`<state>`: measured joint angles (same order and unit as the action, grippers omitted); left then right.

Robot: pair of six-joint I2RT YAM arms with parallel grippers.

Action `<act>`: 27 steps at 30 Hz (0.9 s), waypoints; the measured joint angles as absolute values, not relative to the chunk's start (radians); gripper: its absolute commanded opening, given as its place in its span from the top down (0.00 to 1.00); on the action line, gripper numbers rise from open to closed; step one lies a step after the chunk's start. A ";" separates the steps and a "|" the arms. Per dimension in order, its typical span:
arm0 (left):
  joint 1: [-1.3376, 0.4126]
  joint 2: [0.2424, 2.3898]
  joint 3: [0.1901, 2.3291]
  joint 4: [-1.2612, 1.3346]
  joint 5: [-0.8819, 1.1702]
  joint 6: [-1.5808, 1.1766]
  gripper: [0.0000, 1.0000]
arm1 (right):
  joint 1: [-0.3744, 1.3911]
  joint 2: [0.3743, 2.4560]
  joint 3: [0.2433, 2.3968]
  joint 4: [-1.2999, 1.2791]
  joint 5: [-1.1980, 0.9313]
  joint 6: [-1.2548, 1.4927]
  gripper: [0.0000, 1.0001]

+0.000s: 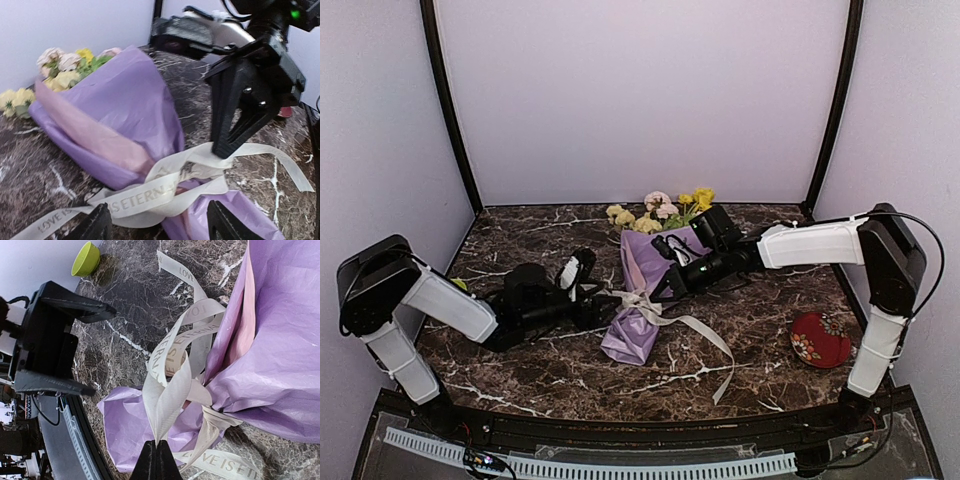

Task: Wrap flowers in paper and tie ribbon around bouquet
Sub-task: Cross the half-tied ribbon over the folded bouquet.

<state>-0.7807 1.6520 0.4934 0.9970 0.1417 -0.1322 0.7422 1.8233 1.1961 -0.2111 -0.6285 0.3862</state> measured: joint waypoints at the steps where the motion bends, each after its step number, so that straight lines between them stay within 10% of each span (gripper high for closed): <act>1: -0.781 1.641 0.509 0.974 0.177 -0.078 0.28 | 0.742 1.823 1.196 -0.212 -0.628 0.386 1.00; 16: -0.781 1.716 0.878 0.423 0.401 0.583 0.16 | 0.742 1.823 1.196 -0.212 -0.631 0.387 1.00; 27: -0.781 1.839 0.921 0.407 0.360 0.643 0.28 | 0.742 1.823 1.196 -0.209 -0.633 0.387 1.00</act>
<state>-0.7807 1.8385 0.9211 0.4068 0.3603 0.6434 0.7422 1.8233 1.1965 -0.2092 -0.6327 0.3874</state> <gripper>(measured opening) 0.764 0.004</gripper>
